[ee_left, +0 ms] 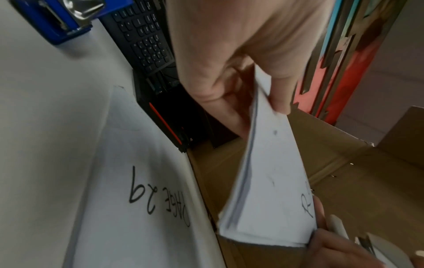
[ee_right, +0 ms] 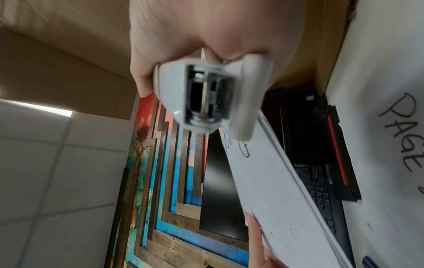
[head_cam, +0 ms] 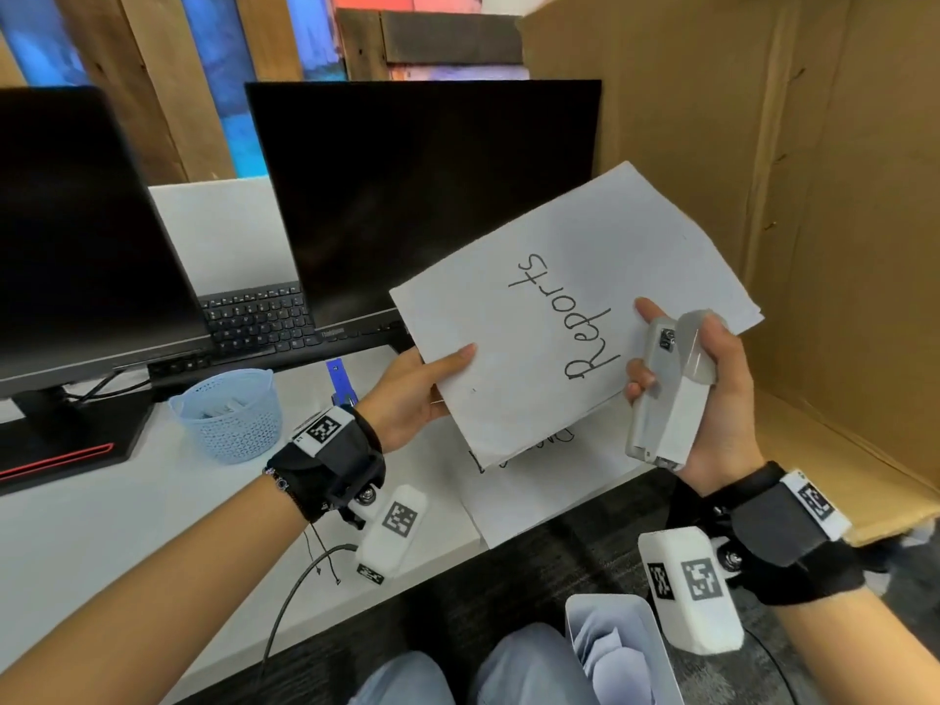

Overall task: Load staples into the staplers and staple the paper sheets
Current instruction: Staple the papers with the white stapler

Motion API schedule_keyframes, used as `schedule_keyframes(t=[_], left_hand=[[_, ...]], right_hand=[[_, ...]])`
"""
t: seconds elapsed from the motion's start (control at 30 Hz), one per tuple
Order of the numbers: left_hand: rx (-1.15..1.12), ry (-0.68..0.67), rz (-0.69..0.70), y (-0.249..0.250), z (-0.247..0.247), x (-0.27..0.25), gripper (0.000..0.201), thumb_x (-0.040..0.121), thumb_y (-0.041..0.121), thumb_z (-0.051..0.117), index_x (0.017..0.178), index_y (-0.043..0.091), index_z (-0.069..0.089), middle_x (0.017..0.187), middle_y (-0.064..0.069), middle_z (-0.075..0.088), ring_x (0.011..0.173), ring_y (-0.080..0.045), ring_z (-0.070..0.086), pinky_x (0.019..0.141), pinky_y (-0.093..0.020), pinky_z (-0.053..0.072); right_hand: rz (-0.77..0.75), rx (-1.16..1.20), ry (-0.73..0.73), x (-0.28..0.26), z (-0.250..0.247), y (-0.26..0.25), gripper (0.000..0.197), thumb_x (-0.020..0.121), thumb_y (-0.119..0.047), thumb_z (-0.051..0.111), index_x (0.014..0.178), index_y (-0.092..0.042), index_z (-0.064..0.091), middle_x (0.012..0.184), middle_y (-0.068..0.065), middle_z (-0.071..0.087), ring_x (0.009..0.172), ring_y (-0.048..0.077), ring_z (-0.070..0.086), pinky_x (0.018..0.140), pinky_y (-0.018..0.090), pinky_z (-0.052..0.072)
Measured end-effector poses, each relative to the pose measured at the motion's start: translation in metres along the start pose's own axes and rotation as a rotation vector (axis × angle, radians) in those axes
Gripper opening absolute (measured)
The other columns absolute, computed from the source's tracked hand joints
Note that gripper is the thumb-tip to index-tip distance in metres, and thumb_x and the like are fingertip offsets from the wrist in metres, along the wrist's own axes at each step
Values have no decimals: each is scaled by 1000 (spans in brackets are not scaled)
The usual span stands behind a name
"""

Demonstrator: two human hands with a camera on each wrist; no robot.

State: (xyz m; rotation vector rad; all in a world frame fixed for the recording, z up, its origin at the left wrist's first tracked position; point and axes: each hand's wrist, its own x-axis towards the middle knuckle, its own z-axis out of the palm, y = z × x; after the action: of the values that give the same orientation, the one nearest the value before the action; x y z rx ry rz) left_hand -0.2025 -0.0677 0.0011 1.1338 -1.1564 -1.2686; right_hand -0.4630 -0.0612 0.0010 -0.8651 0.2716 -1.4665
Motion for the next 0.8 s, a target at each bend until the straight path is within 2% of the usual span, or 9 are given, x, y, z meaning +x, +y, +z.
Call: schedule_keyframes(t=[0.07,0.1,0.17,0.23,0.33,0.47,0.57,0.67,0.8], left_hand=[[-40,-9,-7,-1,-1,-2,38,91,26,60,128,20,57,125,-2,66,115,-22,63,96,-41,52],[-57,-17,-19,-2,-1,-2,36,92,26,59,128,21,56,126,-2,66,116,-22,63,96,-42,51],[-44,-42,-62,-9,-2,-1,37,93,23,58,129,21,54,126,-3,66,115,-23,63,93,-43,54],[2,-22,-121,-17,-4,0,38,94,19,57,132,17,53,126,-6,65,114,-24,63,87,-40,56],[37,69,-188,-27,-9,4,37,96,10,53,133,5,52,129,-14,62,105,-26,64,80,-34,56],[38,148,-163,-24,-17,10,37,97,5,51,133,0,50,128,-16,61,94,-23,65,72,-31,58],[35,190,-113,-12,-20,14,38,97,3,49,135,0,48,124,-14,61,92,-21,64,69,-28,58],[36,194,-55,-4,-19,12,39,98,2,47,136,2,46,130,-16,59,105,-28,61,80,-32,55],[63,195,28,2,-11,3,37,99,6,47,135,7,47,129,-11,60,110,-28,61,87,-36,53]], right_hand=[[48,29,44,3,-5,5,47,89,-42,52,126,-14,48,132,1,55,53,12,46,52,25,49],[71,33,72,4,-5,7,51,88,-43,54,129,-14,46,130,1,55,53,12,46,52,25,49],[157,-17,137,6,-5,9,37,89,-43,58,116,-20,49,122,2,56,54,12,47,52,24,50],[358,-118,212,7,-6,11,31,86,-43,63,106,-20,55,106,3,56,54,13,49,52,24,51],[661,-188,237,6,-12,16,37,82,-47,66,98,-14,60,89,5,53,51,17,52,51,25,53],[844,-220,142,4,-8,30,54,76,-51,68,103,-5,57,79,9,52,53,21,58,56,29,58],[935,-291,-75,-2,-2,41,60,77,-51,69,111,-3,55,96,16,54,61,22,62,66,34,58],[978,-385,-247,-8,2,51,73,78,-59,65,122,-2,55,124,18,59,66,22,65,65,34,57],[964,-394,-332,-17,7,63,76,81,-63,55,123,0,57,126,14,65,67,18,66,63,29,56]])
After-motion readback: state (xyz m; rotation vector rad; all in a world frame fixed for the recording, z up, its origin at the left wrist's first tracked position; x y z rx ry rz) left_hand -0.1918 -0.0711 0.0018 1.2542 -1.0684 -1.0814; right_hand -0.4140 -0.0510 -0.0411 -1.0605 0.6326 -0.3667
